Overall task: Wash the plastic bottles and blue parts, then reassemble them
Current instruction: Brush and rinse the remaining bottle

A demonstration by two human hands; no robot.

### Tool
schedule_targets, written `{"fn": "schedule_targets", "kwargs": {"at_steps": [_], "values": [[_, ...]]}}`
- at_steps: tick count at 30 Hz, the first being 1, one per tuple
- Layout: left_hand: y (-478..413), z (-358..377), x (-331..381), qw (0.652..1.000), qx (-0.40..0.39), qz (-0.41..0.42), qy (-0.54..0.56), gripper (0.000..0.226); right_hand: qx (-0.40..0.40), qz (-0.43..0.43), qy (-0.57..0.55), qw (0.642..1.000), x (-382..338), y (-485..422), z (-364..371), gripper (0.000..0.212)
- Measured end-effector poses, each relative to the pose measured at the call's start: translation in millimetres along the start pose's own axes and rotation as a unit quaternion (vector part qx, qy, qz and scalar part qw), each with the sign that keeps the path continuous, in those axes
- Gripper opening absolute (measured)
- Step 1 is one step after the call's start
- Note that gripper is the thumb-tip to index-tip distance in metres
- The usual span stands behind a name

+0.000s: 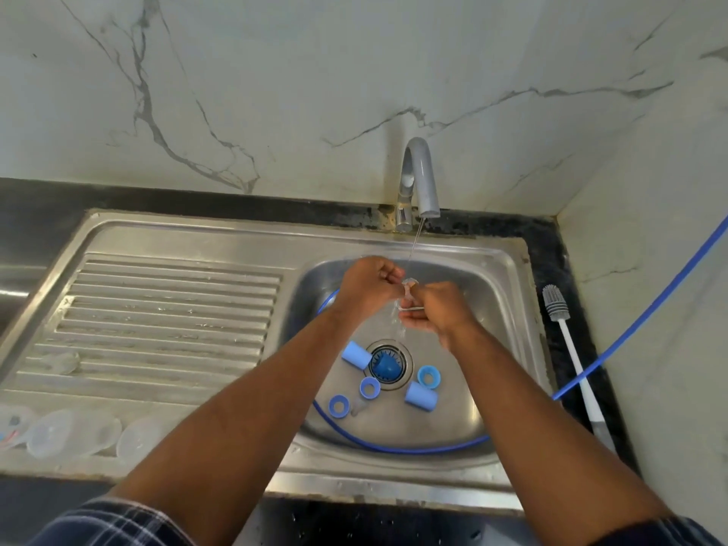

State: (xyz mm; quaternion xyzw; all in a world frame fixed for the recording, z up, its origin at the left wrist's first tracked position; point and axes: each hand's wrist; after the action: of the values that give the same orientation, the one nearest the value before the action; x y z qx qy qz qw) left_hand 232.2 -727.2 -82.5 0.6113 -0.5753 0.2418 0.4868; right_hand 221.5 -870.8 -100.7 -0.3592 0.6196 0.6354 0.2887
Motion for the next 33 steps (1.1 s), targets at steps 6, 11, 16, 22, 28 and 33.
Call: {"fn": "schedule_targets", "kwargs": {"at_steps": [6,11,16,22,28,33], "values": [[14.6,-0.6,2.4,0.991,0.018,0.034,-0.128,0.014,-0.039,0.046,0.021,0.998,2.5,12.8,-0.4,0.030],[27.4,-12.7,-4.6,0.985,0.053,0.034,-0.162,0.013,0.007,-0.040,0.136,0.990,5.9,17.4,8.7,0.019],[43.9,-36.2,-10.4,0.983,0.077,0.024,-0.166,0.012,-0.005,-0.182,0.317,0.931,-1.4,30.4,33.7,0.030],[74.4,-82.0,-20.2,0.985,0.077,0.041,-0.147,0.014,0.020,-0.261,0.404,0.877,-6.3,45.4,90.3,0.014],[114.5,-160.4,-68.0,0.982,0.105,0.027,-0.157,0.014,-0.038,-0.293,0.429,0.854,-7.6,54.5,185.5,0.009],[140.7,-231.7,-111.3,0.980,0.128,0.024,-0.149,0.012,-0.063,-0.277,0.419,0.862,-12.7,56.5,270.3,0.005]]}}
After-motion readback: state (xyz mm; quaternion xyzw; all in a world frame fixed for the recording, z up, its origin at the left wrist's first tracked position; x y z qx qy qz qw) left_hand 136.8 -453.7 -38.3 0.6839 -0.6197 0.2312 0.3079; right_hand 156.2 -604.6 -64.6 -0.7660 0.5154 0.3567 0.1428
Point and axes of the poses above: each hand's wrist, its own y-axis away from the middle knuckle, its own z-axis out of the palm, x = y × z, and after that the axes turned 7 degrees about -x, right-handed
